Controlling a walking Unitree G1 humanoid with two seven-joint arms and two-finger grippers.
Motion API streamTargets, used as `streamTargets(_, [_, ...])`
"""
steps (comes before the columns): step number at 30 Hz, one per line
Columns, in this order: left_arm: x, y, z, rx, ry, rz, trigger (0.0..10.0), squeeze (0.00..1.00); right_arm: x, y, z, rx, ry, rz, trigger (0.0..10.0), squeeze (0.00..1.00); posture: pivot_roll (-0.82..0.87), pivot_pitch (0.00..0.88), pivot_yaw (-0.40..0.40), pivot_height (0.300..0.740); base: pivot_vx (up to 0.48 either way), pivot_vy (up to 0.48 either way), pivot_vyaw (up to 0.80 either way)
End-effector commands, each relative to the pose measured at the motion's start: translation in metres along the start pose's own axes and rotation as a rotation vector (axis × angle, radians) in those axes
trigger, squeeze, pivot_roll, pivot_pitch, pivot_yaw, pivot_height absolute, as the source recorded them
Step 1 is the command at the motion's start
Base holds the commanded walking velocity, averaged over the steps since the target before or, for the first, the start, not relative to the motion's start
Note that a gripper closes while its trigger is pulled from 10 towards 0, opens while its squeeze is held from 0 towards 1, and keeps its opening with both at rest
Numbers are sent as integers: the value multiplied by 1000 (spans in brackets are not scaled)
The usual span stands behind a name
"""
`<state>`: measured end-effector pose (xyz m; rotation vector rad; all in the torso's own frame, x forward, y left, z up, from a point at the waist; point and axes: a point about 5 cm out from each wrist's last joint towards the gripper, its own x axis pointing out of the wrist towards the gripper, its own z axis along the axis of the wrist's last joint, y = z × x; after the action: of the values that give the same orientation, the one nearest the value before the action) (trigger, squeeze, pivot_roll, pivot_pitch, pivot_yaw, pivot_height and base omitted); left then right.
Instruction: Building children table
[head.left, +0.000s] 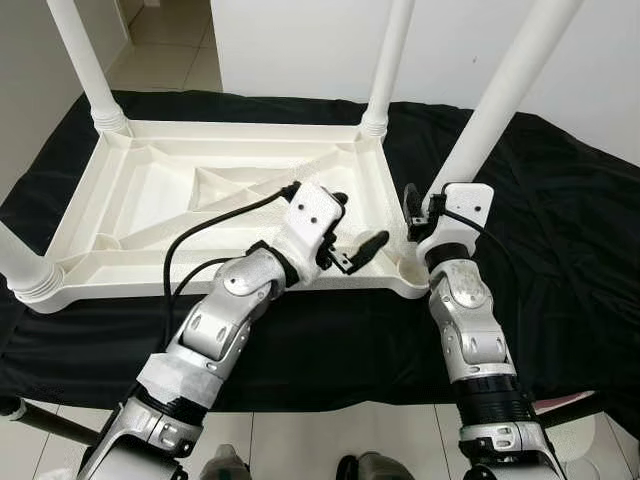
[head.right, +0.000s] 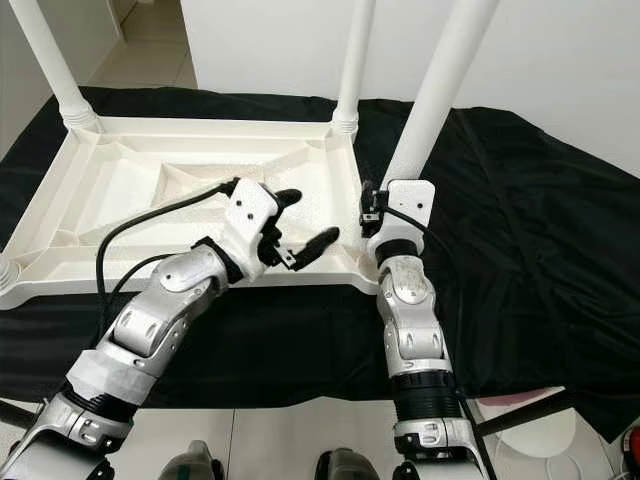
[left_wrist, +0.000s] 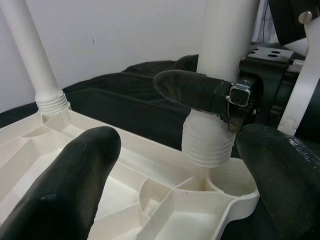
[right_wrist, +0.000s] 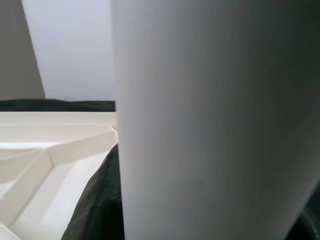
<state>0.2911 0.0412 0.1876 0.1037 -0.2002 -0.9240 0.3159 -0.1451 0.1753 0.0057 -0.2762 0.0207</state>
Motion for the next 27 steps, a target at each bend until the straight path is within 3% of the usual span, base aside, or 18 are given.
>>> streamTargets(1, [-1, -8, 1, -19, -18, -48, 10000, 0, -3, 0, 0, 6, -15, 21, 10000, 0, 78, 22, -37, 740, 0, 0, 0])
streamTargets(9, [-3, -29, -4, -48, -10, -130, 10000, 0, -10, 1, -2, 21, -25, 62, 10000, 0, 77, 27, -34, 740, 0, 0, 0])
streamTargets(27, [-6, -32, -8, -55, 10, -156, 10000, 0, -35, -17, -30, 21, 104, 49, 10000, 0, 75, 39, -36, 740, 0, 0, 0])
